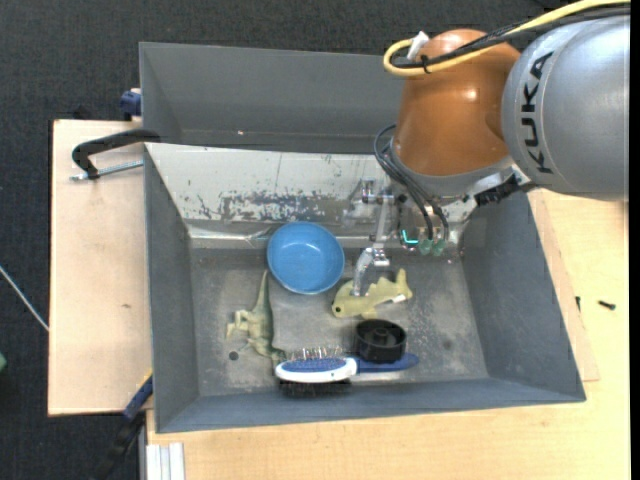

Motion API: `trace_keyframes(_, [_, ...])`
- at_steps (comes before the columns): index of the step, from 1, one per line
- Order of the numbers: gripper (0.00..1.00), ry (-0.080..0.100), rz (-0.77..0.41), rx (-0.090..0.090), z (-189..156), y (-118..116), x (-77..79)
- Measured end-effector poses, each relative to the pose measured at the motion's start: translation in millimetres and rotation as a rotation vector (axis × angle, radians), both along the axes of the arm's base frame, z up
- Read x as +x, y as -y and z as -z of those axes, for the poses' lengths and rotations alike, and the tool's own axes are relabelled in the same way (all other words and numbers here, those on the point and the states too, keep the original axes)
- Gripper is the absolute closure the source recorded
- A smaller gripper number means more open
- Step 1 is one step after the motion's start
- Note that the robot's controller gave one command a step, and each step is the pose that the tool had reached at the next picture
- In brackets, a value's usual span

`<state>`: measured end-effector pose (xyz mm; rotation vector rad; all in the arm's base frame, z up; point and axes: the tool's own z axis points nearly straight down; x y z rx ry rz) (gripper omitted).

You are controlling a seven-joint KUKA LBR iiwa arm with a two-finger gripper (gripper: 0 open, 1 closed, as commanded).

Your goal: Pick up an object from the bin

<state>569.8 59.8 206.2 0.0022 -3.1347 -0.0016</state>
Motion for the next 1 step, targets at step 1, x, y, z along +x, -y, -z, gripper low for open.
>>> trace_keyframes(1, [0.00, 0.006, -0.285, 0.002, 119.9, 5.8, -21.3])
